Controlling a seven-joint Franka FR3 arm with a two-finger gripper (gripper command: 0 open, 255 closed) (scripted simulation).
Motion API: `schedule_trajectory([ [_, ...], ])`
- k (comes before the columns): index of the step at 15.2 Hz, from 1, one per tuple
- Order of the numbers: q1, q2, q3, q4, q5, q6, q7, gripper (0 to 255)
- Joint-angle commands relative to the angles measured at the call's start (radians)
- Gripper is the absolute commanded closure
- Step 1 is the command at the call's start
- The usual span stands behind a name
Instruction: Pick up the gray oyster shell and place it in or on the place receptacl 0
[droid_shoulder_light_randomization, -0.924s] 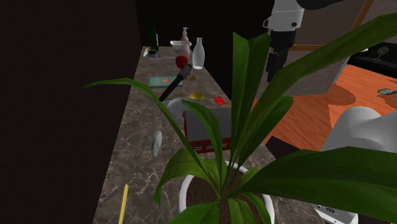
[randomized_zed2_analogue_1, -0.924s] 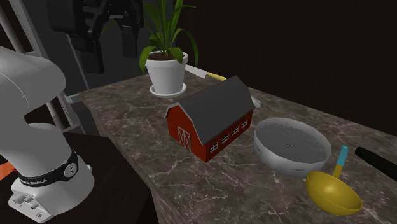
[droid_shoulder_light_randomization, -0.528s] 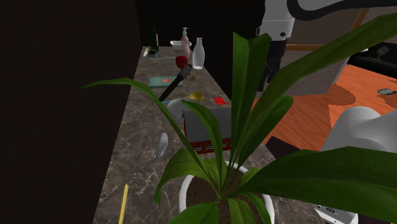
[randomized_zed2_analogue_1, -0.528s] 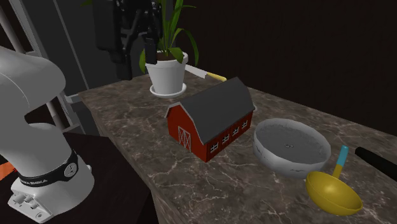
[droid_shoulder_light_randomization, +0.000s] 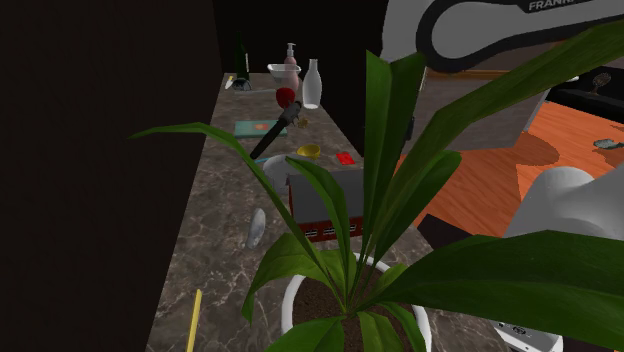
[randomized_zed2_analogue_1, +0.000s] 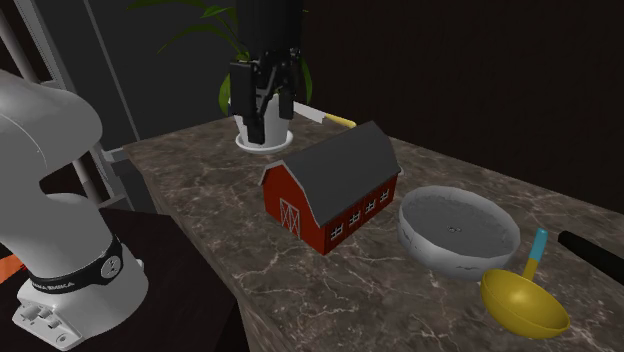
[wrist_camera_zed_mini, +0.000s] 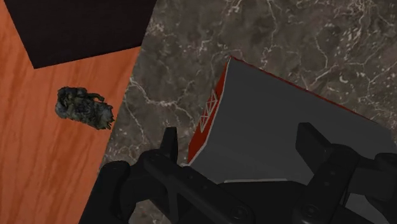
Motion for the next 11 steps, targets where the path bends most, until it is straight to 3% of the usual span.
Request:
schedule_trajectory([
  [1,0.005,0.042,0.038,0.002,0.033,0.058,0.067,0],
  [6,0.008,0.174,0.129,0.033,0.085,0.205,0.222,0],
  [11,-0.003,0.336,0.217,0.101,0.092,0.348,0.383,0],
])
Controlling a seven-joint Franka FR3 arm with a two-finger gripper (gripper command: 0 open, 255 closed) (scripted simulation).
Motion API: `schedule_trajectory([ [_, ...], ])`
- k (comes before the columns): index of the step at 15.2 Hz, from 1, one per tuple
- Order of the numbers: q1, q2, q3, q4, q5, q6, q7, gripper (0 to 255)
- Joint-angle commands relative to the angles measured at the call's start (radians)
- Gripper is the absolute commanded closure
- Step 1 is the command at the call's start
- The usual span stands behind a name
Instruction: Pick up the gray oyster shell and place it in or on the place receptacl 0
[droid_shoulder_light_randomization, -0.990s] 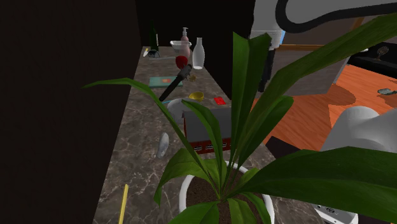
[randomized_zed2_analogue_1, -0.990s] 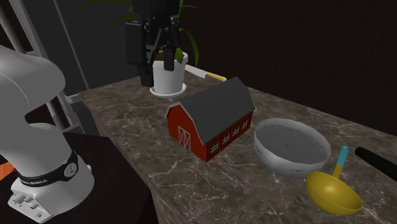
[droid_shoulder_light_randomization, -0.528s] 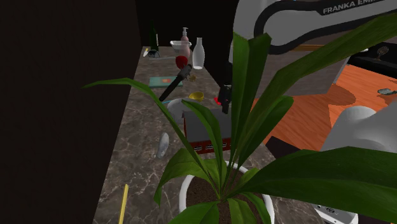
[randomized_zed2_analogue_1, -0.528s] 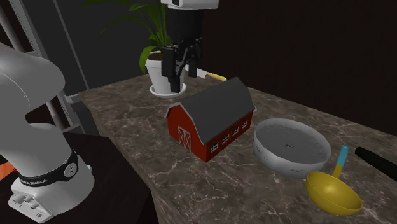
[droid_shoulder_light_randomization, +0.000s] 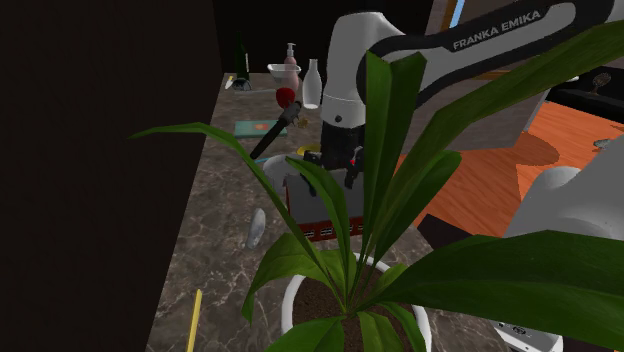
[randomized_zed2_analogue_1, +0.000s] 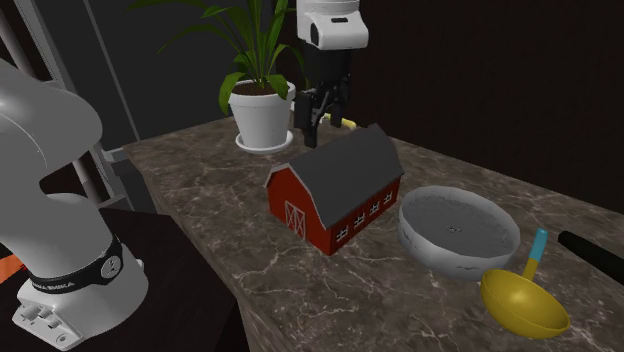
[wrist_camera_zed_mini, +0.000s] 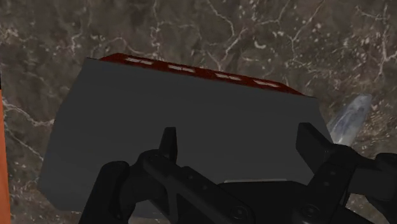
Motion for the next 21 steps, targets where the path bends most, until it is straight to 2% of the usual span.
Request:
schedule_trajectory([
  [1,-0.007,0.085,0.037,0.027,-0.006,0.092,0.070,0],
  [5,-0.020,0.235,0.095,0.112,-0.057,0.190,0.217,0],
  [9,-0.017,0.394,0.128,0.219,-0.152,0.268,0.382,0],
  [14,0.039,0.593,0.105,0.385,-0.291,0.324,0.582,0],
  [21,0.063,0.660,0.087,0.386,-0.334,0.386,0.612,0],
])
